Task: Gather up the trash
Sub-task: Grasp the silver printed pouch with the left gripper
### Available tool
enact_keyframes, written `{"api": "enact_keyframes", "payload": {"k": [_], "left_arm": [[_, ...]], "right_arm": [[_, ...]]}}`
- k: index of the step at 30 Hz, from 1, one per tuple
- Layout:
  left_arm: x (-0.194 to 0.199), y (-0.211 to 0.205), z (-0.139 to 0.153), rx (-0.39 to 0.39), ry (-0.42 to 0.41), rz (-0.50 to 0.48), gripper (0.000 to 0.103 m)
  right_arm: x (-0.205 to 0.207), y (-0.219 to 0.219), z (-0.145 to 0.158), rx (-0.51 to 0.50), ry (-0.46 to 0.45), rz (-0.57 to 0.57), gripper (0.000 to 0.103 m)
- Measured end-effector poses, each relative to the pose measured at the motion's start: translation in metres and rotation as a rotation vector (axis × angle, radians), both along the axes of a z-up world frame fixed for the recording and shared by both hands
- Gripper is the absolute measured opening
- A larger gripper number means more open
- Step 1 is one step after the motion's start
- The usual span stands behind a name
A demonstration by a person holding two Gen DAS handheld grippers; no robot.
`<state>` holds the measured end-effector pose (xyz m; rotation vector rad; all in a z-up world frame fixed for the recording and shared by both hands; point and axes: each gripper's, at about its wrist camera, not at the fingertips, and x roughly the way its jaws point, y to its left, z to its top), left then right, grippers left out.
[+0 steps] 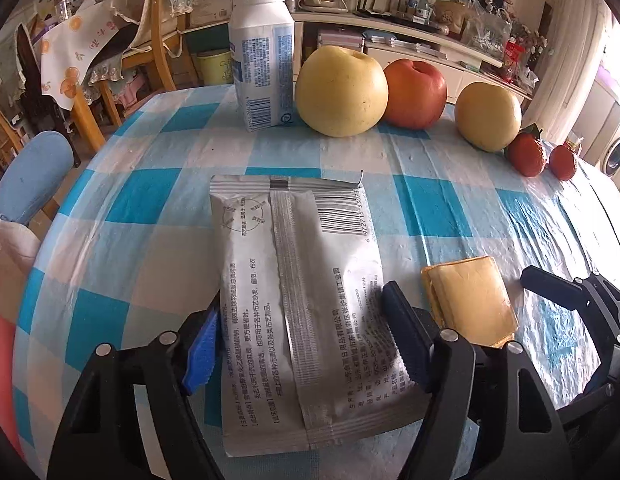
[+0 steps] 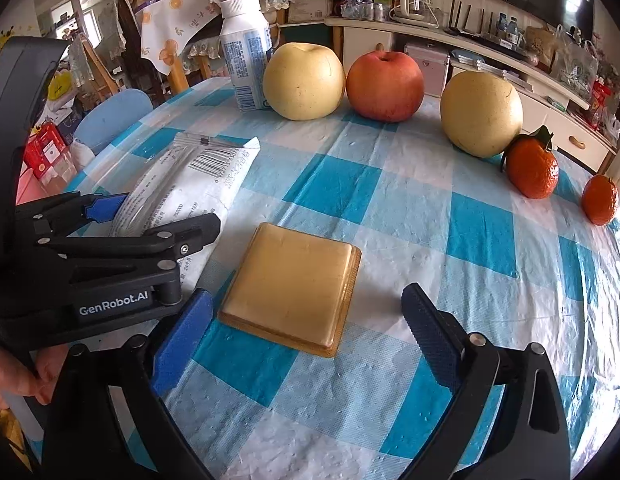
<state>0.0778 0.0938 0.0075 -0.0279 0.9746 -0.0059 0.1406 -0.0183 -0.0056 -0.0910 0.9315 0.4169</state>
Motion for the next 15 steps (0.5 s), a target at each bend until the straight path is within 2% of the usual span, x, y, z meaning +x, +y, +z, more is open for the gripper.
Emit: {"api": "enact_keyframes", "payload": {"k": [4,7,10,15], "left_arm": [[-0.008,0.0,0.001,-0.003,-0.003,0.004,0.07],[-0.014,0.003,0.002,-0.019,-0.005,0.014,0.068],[-0.019,0.005,0.004,-0.019,-0.008,0.018,0.066],[-0.032,0.006,0.007,-0.016,-0.022,0.018,0.062]], "right_arm": [[0.0,-0.003,0.001,0.003,-0.004,-0.021,0.093],[-0.001,-0.005,0.002,-0.01,-0.018,-0.039,0.08],[-0.003,-0.005,0.003,-0.011,-0.033,-0.04,0.058],[-0.004,-0.008,0.004,0.014,-0.03,-0.026,0.058]]}}
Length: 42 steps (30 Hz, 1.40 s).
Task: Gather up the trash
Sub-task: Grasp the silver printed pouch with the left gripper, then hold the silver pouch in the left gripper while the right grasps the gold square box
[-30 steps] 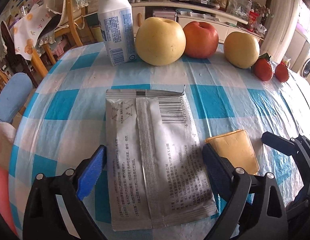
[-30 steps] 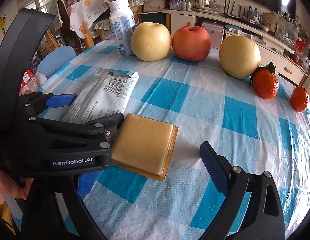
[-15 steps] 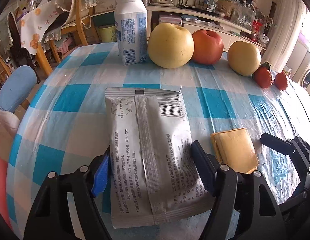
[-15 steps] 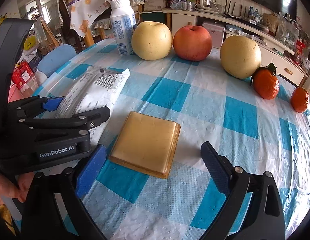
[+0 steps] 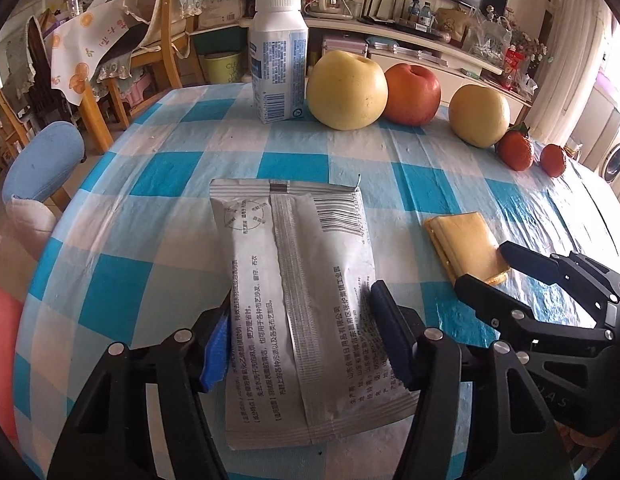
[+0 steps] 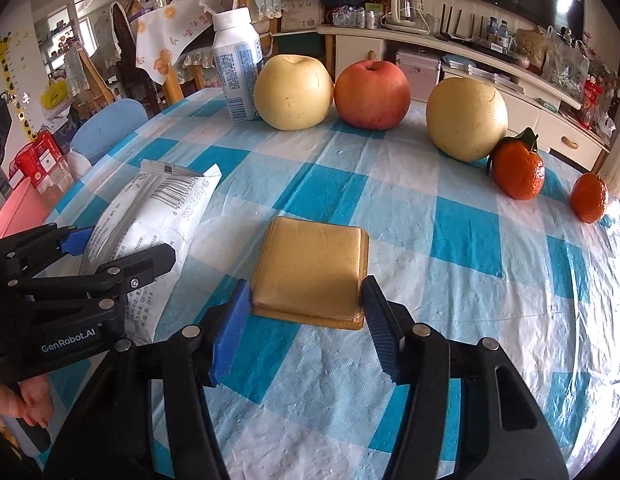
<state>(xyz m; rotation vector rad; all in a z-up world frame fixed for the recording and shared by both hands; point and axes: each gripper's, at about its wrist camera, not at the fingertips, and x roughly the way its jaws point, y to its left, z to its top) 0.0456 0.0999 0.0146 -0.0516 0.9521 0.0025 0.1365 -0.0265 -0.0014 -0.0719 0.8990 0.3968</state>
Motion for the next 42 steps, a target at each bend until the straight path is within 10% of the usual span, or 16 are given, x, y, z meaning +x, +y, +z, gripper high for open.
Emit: {"api": "enact_keyframes", "payload": {"k": [37,42], "left_arm": [[-0.115,0.04,0.009,-0.093,-0.048,0.026,0.052],[-0.109,0.04,0.006,-0.058,-0.007,-0.011,0.073]], "right_arm": [[-0.1,-0.016,0.023,0.072,-0.066,0.046,0.057],[-0.106,-0.005,0.019,0.041,-0.061,0.057,0.057]]}}
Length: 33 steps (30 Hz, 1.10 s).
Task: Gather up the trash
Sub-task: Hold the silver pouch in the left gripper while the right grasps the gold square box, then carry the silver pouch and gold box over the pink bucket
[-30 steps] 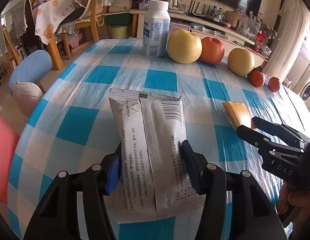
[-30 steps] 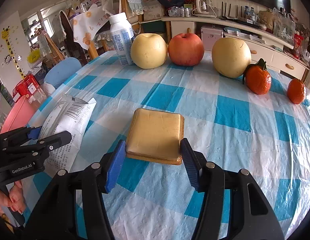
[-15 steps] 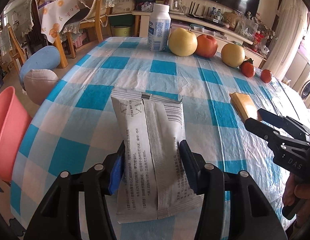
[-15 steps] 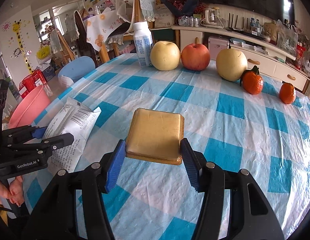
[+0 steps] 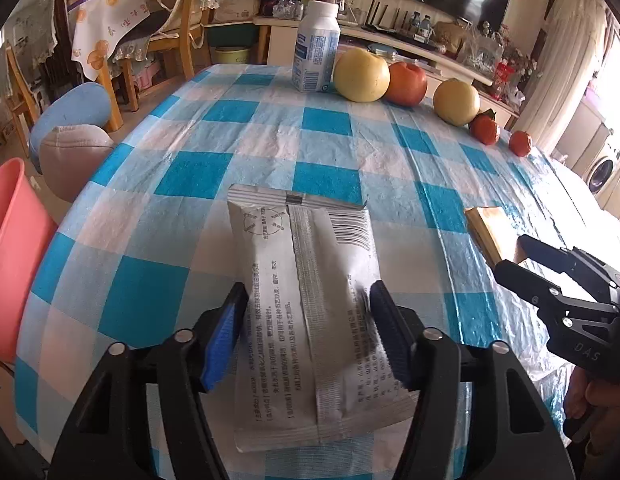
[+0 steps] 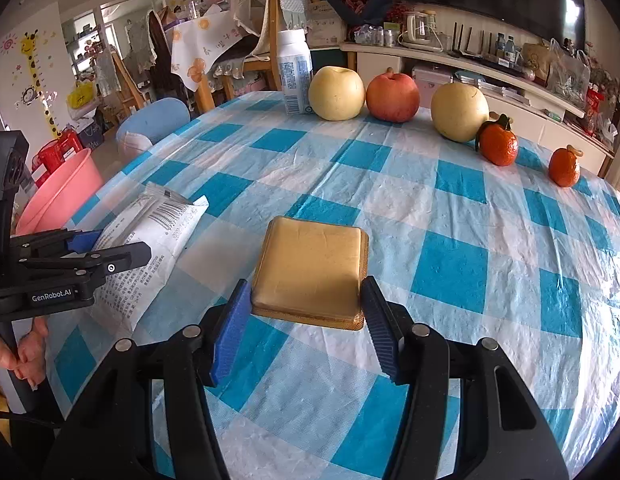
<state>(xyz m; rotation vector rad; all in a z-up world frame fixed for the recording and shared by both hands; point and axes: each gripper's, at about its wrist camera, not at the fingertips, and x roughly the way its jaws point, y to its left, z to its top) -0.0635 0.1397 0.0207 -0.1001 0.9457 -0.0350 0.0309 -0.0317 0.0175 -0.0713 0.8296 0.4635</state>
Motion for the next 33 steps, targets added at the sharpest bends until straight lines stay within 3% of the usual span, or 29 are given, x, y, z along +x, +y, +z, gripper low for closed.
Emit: {"api": "enact_keyframes", "payload": {"k": [2,7,19,21,27,33], "left_arm": [[0.001,-0.007,-0.001,0.041,0.009,-0.027,0.087],[0.01,-0.022,-0.01,0.119,0.041,-0.057,0.088],[0.015,-0.025,-0.003,0.09,0.004,-0.09,0.058],[0.014,-0.019,0.002,0.055,-0.003,-0.088,0.053],[0.008,0.005,0.021,0.025,-0.05,-0.047,0.051],[-0.001,0.028,0.046,0.054,-0.114,-0.005,0.051]], "right_arm": [[-0.003,0.004,0.001,-0.01,-0.009,0.003,0.057],[-0.009,0.009,0.005,-0.021,-0.02,-0.003,0.057],[-0.025,0.013,0.007,-0.04,-0.013,-0.051,0.057],[-0.028,0.014,0.008,-0.045,-0.017,-0.059,0.057],[-0.035,0.024,0.011,-0.056,-0.015,-0.067,0.057],[-0.043,0.04,0.022,-0.049,-0.028,-0.059,0.057]]}}
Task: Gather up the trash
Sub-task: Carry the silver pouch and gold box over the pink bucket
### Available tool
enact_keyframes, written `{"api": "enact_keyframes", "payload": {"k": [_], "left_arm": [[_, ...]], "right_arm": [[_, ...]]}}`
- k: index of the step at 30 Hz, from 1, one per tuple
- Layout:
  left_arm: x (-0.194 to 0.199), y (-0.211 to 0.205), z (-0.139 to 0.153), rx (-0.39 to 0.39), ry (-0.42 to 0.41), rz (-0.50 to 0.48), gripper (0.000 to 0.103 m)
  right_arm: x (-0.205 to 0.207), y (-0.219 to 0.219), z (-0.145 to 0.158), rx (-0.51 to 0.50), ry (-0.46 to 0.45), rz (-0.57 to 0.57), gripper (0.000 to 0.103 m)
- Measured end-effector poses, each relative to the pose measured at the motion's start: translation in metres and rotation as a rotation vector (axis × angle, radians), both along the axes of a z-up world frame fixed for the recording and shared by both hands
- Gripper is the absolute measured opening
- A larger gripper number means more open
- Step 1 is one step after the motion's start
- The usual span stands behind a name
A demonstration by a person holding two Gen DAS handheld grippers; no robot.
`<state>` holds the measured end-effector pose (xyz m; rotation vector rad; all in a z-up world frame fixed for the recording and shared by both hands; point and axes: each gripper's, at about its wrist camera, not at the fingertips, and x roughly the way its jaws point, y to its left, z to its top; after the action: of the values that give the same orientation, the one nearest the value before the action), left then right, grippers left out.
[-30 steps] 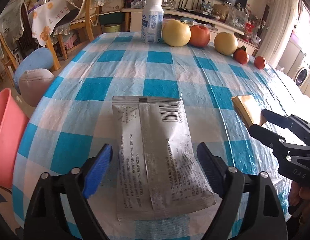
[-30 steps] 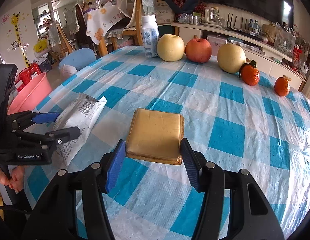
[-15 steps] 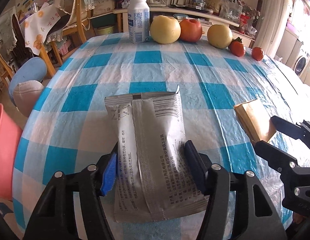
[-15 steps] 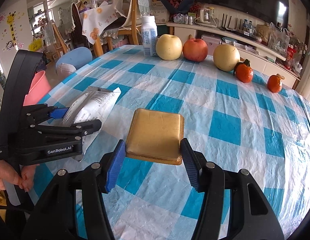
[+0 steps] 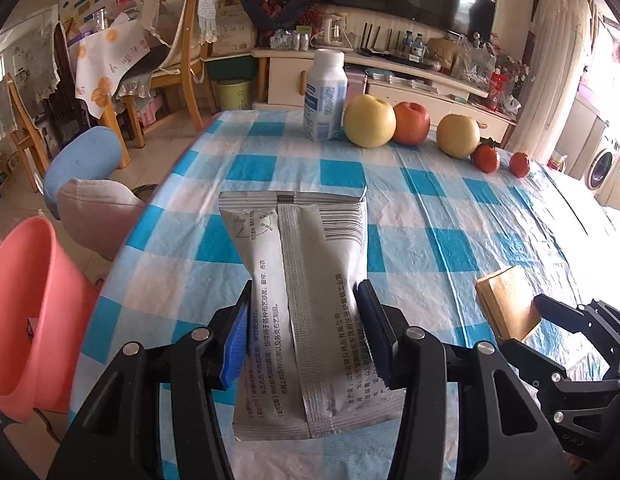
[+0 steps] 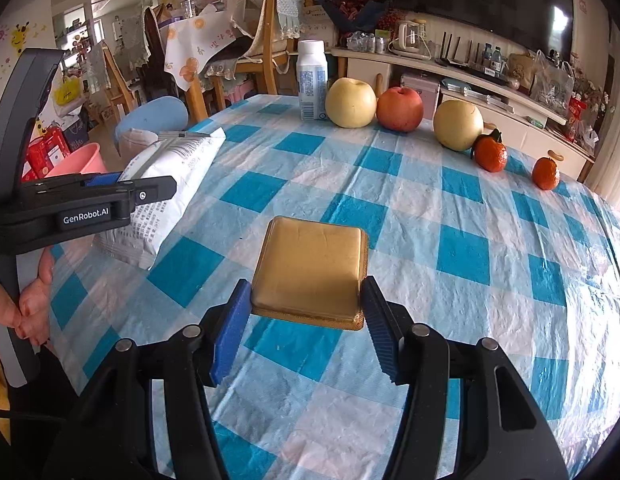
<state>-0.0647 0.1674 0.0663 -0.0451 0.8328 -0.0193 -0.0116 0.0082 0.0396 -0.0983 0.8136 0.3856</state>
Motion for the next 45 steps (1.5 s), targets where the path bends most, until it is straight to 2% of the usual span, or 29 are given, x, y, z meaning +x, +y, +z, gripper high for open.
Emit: {"api": "enact_keyframes", "payload": {"k": [20,28,45], "left_arm": [[-0.035,0.12,0.056,0.032,-0.133,0.277,0.051],[-0.046,0.165,0.061,0.053,-0.144,0.393,0.051],[-0.074,0.258,0.051,-0.035,-0.124,0.596,0.051]], "right_arm": [[-0.013,0.101,0.045,-0.012,-0.079,0.158,0.057],[-0.014,0.156,0.06,-0.041,-0.111,0.257,0.057],[-0.016,0.271,0.076,-0.101,-0.162,0.464,0.058]]}}
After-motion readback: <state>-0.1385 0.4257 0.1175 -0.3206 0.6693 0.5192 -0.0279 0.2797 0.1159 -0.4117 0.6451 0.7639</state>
